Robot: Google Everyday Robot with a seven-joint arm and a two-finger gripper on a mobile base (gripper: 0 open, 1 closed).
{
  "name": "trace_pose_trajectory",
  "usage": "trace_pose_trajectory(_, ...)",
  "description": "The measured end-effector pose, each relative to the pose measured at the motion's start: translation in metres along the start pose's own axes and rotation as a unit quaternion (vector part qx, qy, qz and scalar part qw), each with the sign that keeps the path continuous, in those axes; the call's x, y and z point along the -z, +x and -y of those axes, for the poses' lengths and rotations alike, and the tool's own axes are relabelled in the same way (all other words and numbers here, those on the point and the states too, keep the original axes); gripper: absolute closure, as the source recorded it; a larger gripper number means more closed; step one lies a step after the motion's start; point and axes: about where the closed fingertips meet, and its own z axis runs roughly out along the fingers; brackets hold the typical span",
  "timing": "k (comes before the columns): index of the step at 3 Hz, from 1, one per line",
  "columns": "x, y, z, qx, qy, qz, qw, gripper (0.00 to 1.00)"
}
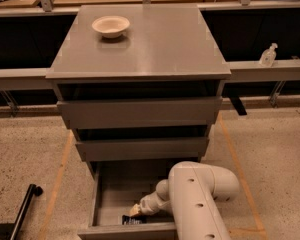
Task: Pick rxbar blueberry from bottom drawer and place on counter
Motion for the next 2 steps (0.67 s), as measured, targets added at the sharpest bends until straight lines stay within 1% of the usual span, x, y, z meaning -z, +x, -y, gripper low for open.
trace_pose_trajectory(2,0.0000,0.0000,0.0000,0.000,0.000,0.000,1.0000,1.00)
